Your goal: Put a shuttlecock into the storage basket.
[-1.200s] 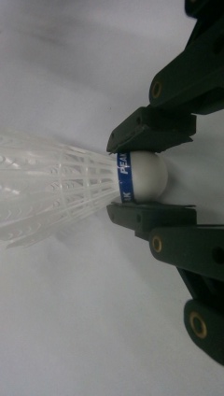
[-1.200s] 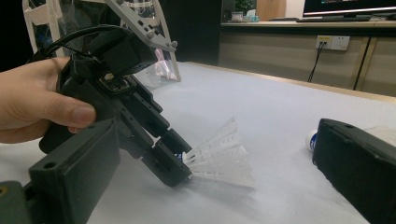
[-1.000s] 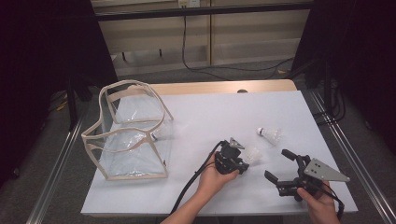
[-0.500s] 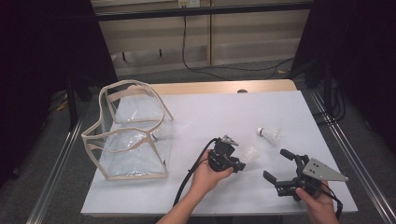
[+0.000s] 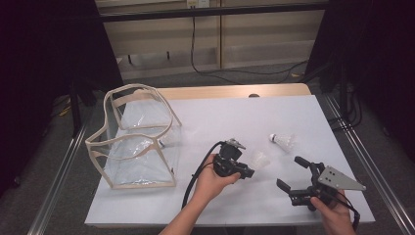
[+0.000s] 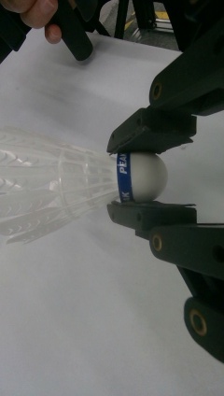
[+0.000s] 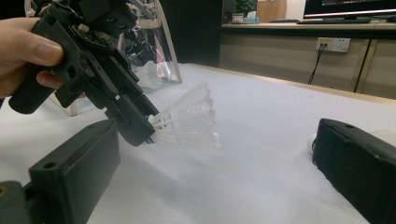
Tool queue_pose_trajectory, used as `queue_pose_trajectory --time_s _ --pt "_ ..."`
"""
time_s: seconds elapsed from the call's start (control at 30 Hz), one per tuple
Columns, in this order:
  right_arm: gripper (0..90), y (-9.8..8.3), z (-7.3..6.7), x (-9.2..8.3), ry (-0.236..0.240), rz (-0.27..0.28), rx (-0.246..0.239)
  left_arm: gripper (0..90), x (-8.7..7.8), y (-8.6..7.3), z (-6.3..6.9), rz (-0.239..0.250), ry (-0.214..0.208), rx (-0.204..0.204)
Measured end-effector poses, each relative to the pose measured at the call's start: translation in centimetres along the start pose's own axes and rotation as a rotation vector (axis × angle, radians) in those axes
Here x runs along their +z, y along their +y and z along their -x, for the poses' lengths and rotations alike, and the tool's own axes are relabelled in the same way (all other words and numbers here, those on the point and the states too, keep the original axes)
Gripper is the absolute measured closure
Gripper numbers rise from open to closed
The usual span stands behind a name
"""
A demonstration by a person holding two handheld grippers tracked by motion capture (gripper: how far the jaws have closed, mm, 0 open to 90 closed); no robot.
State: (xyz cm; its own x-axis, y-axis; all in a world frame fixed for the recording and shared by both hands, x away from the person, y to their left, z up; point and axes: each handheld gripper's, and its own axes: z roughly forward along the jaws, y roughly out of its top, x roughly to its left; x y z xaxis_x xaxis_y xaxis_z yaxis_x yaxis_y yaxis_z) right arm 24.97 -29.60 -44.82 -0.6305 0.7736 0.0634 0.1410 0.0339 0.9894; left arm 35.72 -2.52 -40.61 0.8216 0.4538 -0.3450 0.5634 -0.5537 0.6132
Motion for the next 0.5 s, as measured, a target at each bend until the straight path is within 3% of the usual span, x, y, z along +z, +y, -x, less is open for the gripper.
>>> queue_pose_trajectory --time_s 0.5 --pt "0.6 -0.1 0.1 0.2 0.001 -0.007 0.003 65.2 -2.4 -0.1 0.0 -0.034 -0.030 0.005"
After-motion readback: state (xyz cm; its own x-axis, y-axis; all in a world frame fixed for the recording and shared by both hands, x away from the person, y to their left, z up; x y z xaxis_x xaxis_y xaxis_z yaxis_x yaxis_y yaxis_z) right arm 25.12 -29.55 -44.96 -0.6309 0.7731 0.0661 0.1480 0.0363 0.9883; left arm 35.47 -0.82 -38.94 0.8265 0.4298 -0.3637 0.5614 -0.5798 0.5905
